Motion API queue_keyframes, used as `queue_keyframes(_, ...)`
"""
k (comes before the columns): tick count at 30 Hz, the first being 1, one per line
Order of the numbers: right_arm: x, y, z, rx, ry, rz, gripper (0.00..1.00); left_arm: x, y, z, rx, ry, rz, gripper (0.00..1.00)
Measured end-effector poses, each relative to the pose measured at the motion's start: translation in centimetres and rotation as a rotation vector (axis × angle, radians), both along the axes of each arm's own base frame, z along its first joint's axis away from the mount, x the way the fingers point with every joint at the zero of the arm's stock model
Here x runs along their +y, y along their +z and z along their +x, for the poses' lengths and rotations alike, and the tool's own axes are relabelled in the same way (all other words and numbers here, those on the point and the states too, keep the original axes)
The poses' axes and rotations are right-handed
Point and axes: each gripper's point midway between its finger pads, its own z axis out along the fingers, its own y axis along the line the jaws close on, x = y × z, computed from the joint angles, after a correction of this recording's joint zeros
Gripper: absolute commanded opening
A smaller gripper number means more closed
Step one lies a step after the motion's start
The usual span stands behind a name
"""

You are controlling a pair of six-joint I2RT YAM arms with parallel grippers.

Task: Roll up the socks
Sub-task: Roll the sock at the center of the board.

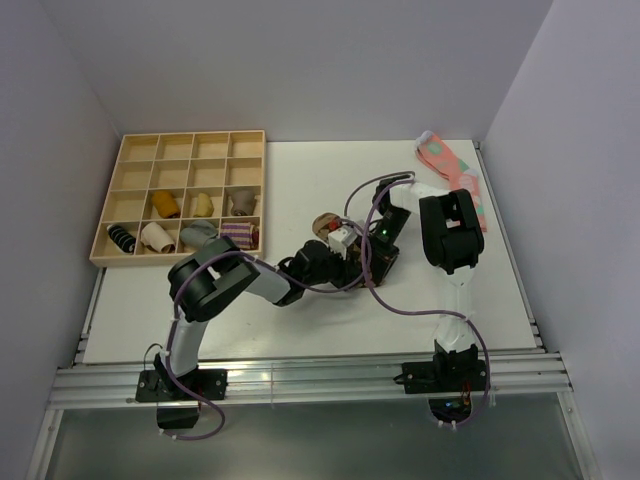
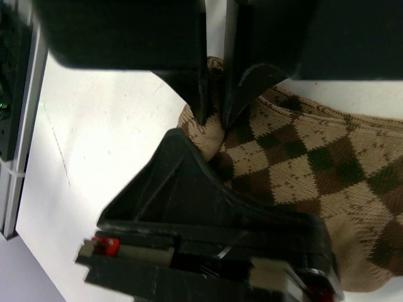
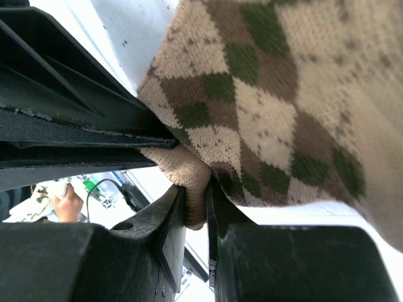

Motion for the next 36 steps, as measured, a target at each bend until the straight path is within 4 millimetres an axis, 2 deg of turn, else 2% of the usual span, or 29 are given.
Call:
queue_keyframes(1,0.0,-0.1,0.0,0.000,-0.001,0.000,0.14,-0.1,0.0,0.1,0.009,0.008,0.003,0.00)
queue_keyframes(6,-0.3,0.1,0.0,-0.024,-0.023,-0.006,0.40,-0.7,-0.2,0.5,0.066,0.056,0.041,0.00)
queue_keyframes(10,-0.4,0.8,0.7,-0.079,-0.046,0.007,0.51,-0.9,-0.3,1.1,0.112,0.112,0.067,0.00)
queue_keyframes(18,0.0,2.1,4.6,-0.226,-0.185,0.074,0.56,-1.1,-0.5,1.8,0.192,0.186,0.084,0.00)
queue_keyframes(25,-2.0,3.6,8.0,-0.346,-0.334,0.103,0.57,-1.0,-0.7,2.0,0.248,0.202,0.066,0.00)
queue_keyframes(28,-3.0,4.4,8.1,-0.413,-0.349,0.113,0.56,-1.0,-0.7,2.3,0.292,0.195,0.049,0.00)
queue_keyframes(31,-4.0,5.5,7.3,-0.490,-0.339,0.129,0.56,-1.1,-0.7,2.6,0.334,0.172,0.040,0.00)
queue_keyframes(36,-5.2,6.8,6.9,-0.609,-0.243,0.183,0.56,-1.0,-0.8,2.9,0.399,0.118,0.055,0.00)
